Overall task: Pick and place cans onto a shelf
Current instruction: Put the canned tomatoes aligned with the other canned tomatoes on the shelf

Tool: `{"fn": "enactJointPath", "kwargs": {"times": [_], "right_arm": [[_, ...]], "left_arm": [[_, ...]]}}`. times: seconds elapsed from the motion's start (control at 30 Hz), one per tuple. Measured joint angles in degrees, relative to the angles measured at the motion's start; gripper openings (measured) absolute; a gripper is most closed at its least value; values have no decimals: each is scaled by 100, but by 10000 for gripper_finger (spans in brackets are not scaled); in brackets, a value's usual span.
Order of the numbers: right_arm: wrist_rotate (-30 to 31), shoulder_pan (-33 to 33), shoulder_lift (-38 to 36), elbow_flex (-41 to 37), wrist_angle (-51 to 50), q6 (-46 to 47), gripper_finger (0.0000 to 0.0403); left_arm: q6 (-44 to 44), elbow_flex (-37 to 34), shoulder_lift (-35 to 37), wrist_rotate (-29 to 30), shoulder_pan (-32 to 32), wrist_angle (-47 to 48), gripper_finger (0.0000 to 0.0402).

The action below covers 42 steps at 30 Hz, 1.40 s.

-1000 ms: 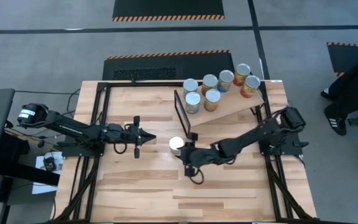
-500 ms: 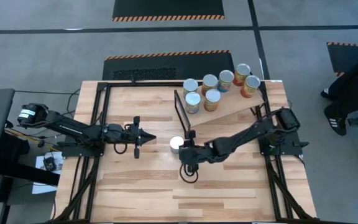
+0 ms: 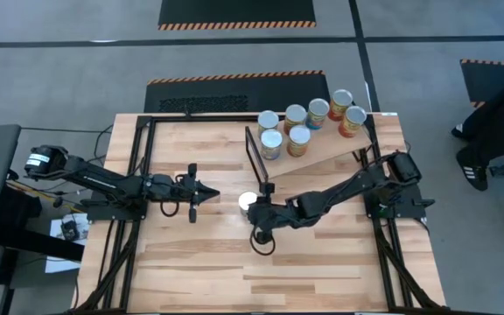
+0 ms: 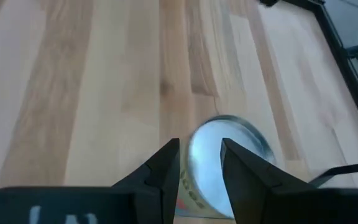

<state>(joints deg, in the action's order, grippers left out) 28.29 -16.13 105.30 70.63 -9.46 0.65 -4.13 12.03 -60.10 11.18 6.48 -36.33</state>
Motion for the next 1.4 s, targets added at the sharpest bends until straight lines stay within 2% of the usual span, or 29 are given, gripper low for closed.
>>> {"fn": "enactJointPath", "kwargs": {"times": [0.23, 0.37, 0.47, 0.73, 1.17, 1.4], "right_arm": [[-25, 140, -2, 2, -93, -73, 127], [-475, 224, -2, 2, -157, -79, 125], [-552, 241, -4, 4, -186, -34, 126], [-573, 230, -4, 4, -94, -112, 148], [-565, 157, -46, 217, -154, -102, 208], [-536, 107, 115, 234, -340, 382, 200]], "left_arm": [[-19, 2, 0, 0, 0, 8, 4], [-19, 2, 0, 0, 0, 8, 4], [-19, 2, 0, 0, 0, 7, 4], [-19, 2, -1, 0, 0, 6, 4], [-19, 2, -2, -2, 0, 63, 4], [-19, 2, -2, 0, 0, 82, 4]]}}
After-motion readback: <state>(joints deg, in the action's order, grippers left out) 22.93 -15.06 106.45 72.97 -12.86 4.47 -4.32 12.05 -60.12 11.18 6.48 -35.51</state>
